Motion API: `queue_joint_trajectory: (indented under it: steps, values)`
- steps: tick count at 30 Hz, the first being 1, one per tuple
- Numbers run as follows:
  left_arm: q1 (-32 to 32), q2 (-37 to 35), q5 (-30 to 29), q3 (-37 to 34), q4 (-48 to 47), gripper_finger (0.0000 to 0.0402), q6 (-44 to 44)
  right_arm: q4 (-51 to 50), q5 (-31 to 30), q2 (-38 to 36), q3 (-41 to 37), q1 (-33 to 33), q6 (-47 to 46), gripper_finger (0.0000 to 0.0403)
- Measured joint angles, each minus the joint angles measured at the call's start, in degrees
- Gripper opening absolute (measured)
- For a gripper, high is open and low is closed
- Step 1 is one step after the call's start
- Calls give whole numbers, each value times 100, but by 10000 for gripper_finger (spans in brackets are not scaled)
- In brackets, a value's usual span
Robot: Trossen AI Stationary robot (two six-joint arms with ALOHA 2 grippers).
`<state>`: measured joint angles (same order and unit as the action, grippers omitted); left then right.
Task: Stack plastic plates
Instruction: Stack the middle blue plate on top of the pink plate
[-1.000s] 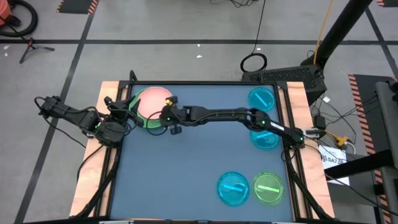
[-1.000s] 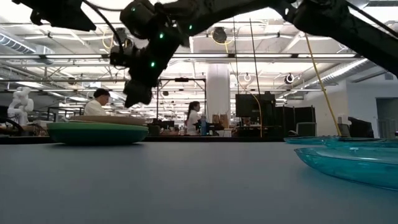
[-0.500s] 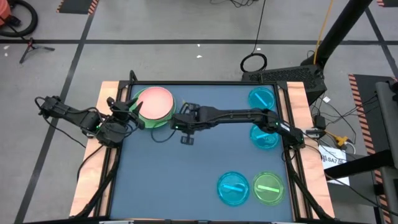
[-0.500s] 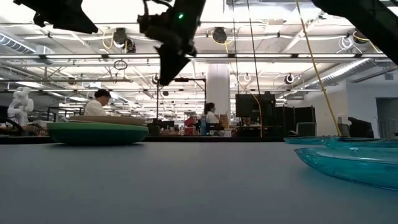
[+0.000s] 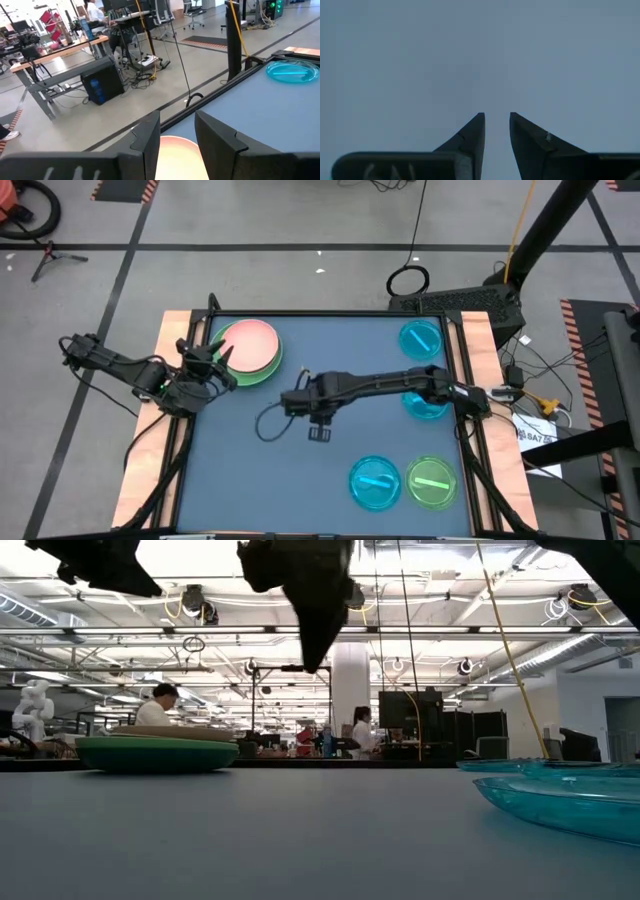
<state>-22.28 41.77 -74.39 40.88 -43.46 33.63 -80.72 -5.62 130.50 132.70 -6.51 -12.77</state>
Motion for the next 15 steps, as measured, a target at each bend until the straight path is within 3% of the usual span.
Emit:
queue_joint_trajectory:
  steps: [9, 15]
  values:
    - [0, 25, 106, 0, 6, 129, 90, -482, -19, -9, 0, -363, 472, 82]
    - [0, 25, 105, 0, 4, 129, 80, -409, -164, -484, -341, -482, 345, 82]
